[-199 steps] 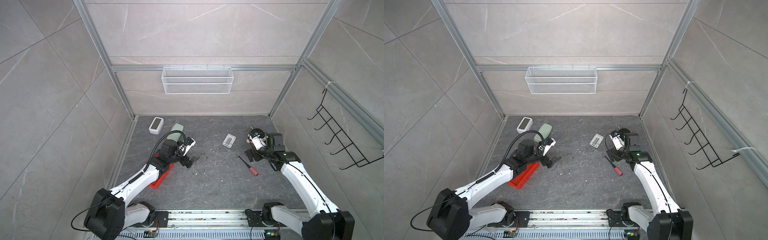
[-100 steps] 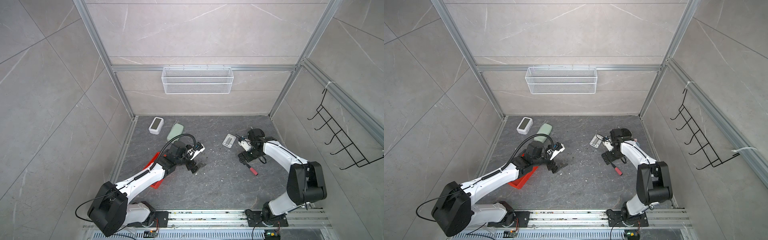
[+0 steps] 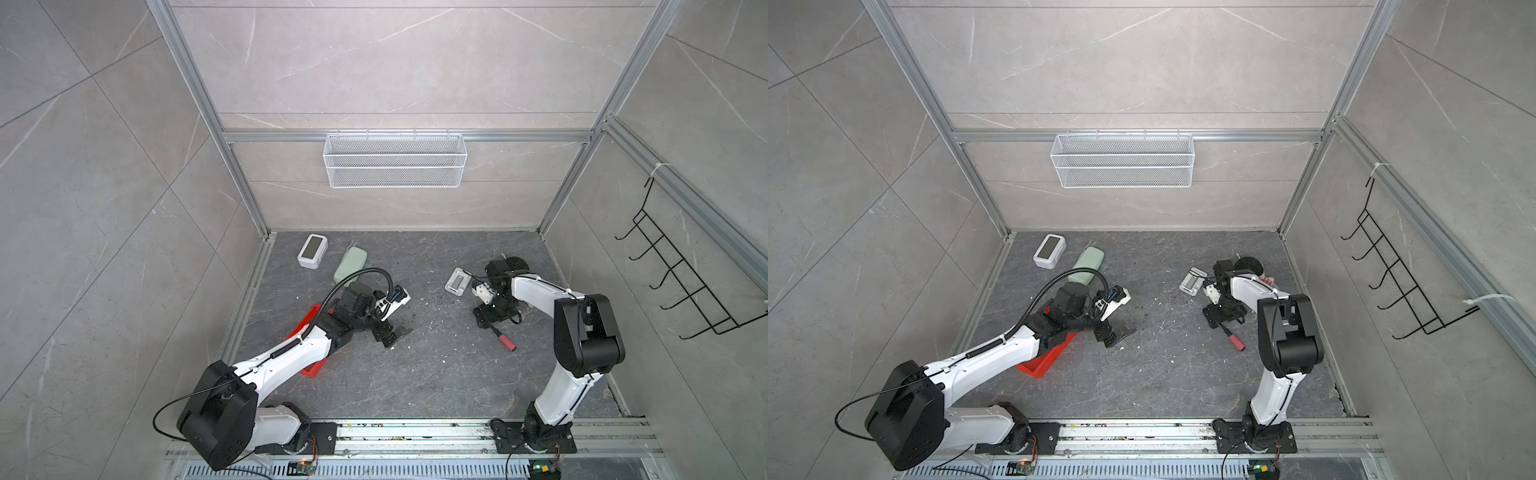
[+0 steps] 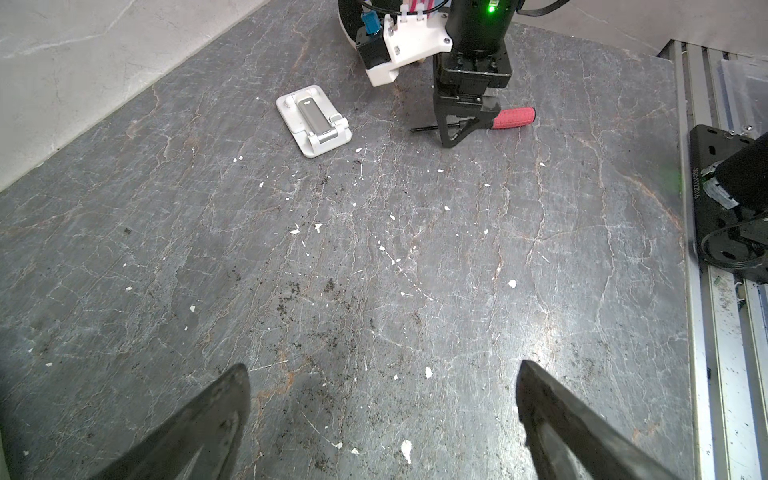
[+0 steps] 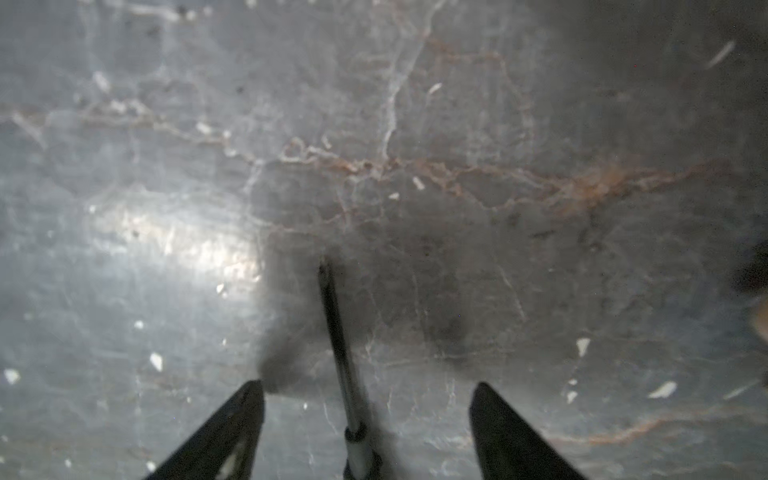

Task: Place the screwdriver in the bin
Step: 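Reach the right gripper down and grasp the red-handled screwdriver while the left arm moves forward, then lift the screwdriver with the right gripper toward the approaching left gripper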

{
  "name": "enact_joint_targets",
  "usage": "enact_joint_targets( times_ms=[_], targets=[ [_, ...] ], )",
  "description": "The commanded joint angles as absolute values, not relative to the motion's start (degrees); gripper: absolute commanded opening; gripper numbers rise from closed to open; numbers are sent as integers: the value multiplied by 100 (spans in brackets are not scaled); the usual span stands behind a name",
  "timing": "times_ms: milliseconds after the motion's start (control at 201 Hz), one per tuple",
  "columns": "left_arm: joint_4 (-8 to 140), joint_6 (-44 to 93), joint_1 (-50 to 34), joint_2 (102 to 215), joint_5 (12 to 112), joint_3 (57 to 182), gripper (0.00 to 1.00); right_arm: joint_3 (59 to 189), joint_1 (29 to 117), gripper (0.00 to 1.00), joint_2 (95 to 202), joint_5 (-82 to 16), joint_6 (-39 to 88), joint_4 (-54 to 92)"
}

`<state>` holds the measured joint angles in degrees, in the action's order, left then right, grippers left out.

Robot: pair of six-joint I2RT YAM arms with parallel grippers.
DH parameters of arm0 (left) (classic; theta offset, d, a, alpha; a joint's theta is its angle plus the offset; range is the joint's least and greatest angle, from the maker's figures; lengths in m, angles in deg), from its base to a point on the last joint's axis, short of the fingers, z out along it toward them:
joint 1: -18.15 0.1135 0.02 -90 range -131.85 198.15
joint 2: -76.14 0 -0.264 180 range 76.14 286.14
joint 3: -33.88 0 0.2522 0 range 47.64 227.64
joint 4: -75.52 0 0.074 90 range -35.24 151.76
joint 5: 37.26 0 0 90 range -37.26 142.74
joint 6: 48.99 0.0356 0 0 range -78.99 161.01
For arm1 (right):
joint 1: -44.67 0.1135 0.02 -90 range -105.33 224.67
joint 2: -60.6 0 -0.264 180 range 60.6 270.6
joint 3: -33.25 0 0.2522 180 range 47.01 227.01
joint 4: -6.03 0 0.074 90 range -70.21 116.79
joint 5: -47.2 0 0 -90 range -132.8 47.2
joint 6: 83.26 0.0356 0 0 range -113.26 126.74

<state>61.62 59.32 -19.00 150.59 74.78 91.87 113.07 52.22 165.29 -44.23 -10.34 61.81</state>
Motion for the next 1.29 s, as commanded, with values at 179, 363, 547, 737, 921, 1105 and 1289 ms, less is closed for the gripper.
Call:
enact_joint_targets(
  times_ms=[179, 363, 547, 737, 921, 1105, 1289],
  targets=[
    [6117, 6000, -1935, 15032, 7469, 9238, 100, 11551, 5262, 55, 16917, -4592, -813, 6180],
    [6115, 6000, -1931, 15014, 7438, 9185, 100, 11444, 5260, 27, 16912, -4633, -827, 6147],
    [6114, 6017, -1938, 15018, 7446, 9176, 100, 11380, 5263, 0, 16854, -4750, -768, 6117],
    [6114, 6041, -1938, 15014, 7432, 9184, 100, 11289, 5258, 0, 16734, -4746, -723, 6030],
    [6114, 6018, -1938, 14997, 7415, 9183, 100, 11191, 5258, 0, 16489, -4617, -662, 5894],
    [6475, 5706, -1943, 14864, 7300, 9020, 100, 11021, 5259, 0, 15929, -4507, -652, 5791],
    [7096, 5198, -1933, 14722, 7250, 8784, 100, 10733, 5261, 0, 14952, -4393, -705, 5498]
  ],
)
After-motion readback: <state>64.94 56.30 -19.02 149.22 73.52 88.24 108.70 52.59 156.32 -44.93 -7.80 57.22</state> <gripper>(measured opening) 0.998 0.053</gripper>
